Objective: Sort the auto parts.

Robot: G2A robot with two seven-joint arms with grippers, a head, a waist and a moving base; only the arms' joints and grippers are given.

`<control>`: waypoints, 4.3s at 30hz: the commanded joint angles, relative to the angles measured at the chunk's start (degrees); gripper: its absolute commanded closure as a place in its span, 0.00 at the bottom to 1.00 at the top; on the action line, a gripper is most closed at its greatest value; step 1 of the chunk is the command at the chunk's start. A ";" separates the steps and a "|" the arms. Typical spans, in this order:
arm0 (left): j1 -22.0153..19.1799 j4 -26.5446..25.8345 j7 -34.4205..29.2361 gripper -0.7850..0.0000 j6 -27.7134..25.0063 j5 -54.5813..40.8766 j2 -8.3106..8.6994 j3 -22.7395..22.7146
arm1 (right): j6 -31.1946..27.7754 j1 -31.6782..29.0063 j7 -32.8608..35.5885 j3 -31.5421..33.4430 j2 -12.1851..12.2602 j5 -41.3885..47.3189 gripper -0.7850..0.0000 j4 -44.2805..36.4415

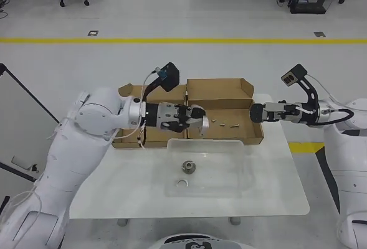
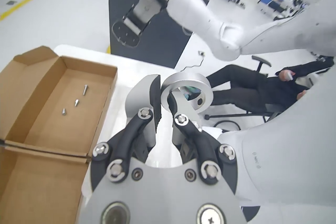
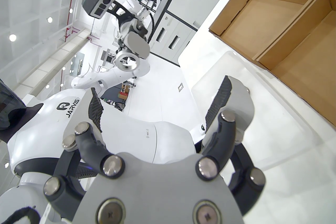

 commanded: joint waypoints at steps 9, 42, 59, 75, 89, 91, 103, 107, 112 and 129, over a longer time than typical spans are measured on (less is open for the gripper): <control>-1.54 -0.89 3.71 1.00 -11.48 -15.04 -0.35 0.65 | 0.00 0.00 0.00 0.00 0.00 0.00 0.00 0.00; 1.52 -5.77 14.44 1.00 -22.22 -32.32 -1.45 -2.71 | 0.00 0.00 0.00 0.00 0.00 0.00 0.00 0.00; 3.76 -6.41 19.66 1.00 -22.22 -34.56 -2.18 -2.91 | 0.00 0.00 0.00 0.00 0.00 0.00 0.00 0.00; 5.30 -6.21 14.40 1.00 -22.17 -42.52 -3.63 -4.43 | 0.00 0.00 0.00 0.00 0.00 0.00 0.00 0.00; 6.72 -6.04 18.23 1.00 -17.76 -22.21 -3.71 -8.05 | 0.00 0.00 0.00 0.00 0.00 0.00 0.00 0.00; 7.09 -6.54 20.00 1.00 -18.03 -22.94 -3.87 -7.70 | 0.00 0.00 0.00 0.00 0.00 0.00 0.00 0.00; 7.18 -6.40 23.14 1.00 -22.22 -39.07 -4.60 -5.44 | 0.00 0.00 0.00 0.00 0.00 0.00 0.00 0.00; 7.11 -5.46 21.18 1.00 -21.62 -37.05 -4.48 -6.61 | 0.00 0.00 0.00 0.00 0.00 0.00 0.00 0.00; 7.56 -4.75 19.86 1.00 -18.37 -28.51 -4.21 -9.00 | 0.00 0.00 0.00 0.00 0.00 0.00 0.00 0.00; 9.03 -6.70 25.72 1.00 -18.68 -24.54 -4.66 -8.36 | 0.00 0.00 0.00 0.00 0.00 0.00 0.00 0.00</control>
